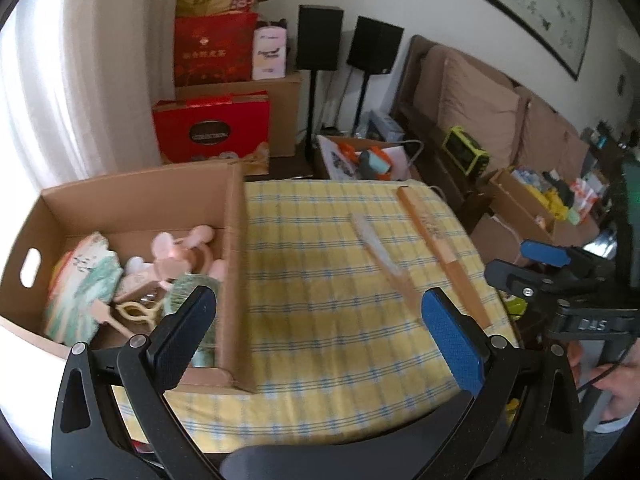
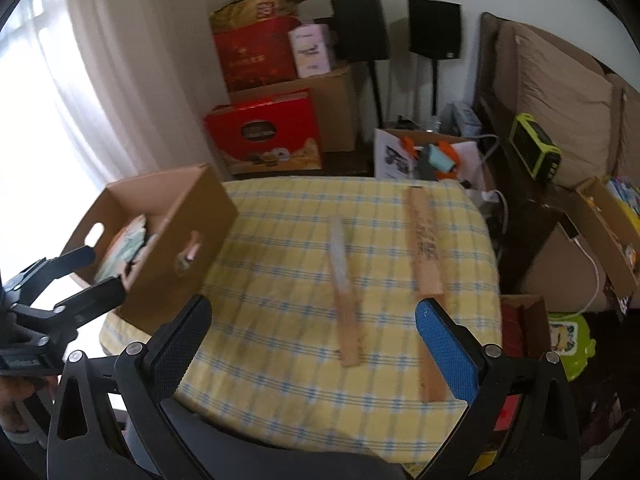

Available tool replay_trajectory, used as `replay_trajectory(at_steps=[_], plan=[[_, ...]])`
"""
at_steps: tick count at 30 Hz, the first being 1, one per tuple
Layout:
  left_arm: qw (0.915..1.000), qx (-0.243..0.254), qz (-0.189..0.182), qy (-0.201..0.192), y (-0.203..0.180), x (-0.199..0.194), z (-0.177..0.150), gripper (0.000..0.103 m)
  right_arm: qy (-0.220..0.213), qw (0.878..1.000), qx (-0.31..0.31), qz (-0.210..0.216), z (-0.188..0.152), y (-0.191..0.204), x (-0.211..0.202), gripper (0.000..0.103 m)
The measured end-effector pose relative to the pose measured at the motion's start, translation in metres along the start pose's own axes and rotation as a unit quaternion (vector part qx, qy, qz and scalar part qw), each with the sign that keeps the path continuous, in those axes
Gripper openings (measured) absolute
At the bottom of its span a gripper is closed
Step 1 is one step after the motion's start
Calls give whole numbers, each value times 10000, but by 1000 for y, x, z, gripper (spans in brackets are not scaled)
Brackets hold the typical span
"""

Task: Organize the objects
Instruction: 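Withdraw both tools from the box toward the wooden folding fans, then lower the open right tool around the closed wooden folding fan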

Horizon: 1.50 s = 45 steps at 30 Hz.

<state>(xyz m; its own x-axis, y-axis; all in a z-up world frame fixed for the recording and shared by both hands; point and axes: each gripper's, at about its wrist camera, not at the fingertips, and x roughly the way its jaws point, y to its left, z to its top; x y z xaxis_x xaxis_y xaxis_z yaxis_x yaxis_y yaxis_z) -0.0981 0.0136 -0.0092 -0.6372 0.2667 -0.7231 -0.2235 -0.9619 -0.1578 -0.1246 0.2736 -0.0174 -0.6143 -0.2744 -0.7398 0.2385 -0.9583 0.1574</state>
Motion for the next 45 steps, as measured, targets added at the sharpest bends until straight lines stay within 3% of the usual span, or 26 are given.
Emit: replay_trajectory(at_steps=[4, 11, 16, 20, 23, 29, 33, 36, 39, 40, 41, 45], plan=[[9995, 1, -317, 24, -14, 10, -5, 103, -38, 9995, 10, -329, -8, -15, 2, 103], [9987, -149, -477, -7, -28, 32, -11, 100, 73, 9990, 26, -438, -26, -34, 26, 100], [9981, -155, -564, 182, -37, 55, -15, 97, 129, 9985, 216, -487, -37, -52, 39, 97], [9975, -173, -625, 268, -45, 70, -19, 97, 137, 9963, 343, -780, -41, -73, 45, 96], [9967, -190, -699, 370, -53, 82, -22, 97, 211, 9948, 475, -876, -47, -88, 52, 90], [9920, -296, -1034, 662, -72, 108, -27, 94, 413, 9935, 508, -933, -58, -97, 71, 86], [9877, -452, -1212, 880, -79, 124, -30, 90, 546, 9922, 436, -1033, -66, -97, 82, 78], [9851, -499, -1269, 1049, -83, 135, -34, 85, 703, 9905, 376, -1120, -72, -98, 93, 60], [9819, -595, -1359, 1181, -86, 145, -38, 83, 712, 9895, 261, -1229, -74, -96, 97, 53], [9808, -624, -1386, 1221, -87, 148, -39, 83, 710, 9900, 274, -1189, -74, -96, 97, 35], [9800, -646, -1408, 1248, -87, 150, -39, 83, 702, 9908, 292, -1120, -73, -97, 96, 28], [9727, -758, -1658, 1433, -93, 162, -42, 83, 713, 9924, 436, -899, -73, -100, 93, 28]])
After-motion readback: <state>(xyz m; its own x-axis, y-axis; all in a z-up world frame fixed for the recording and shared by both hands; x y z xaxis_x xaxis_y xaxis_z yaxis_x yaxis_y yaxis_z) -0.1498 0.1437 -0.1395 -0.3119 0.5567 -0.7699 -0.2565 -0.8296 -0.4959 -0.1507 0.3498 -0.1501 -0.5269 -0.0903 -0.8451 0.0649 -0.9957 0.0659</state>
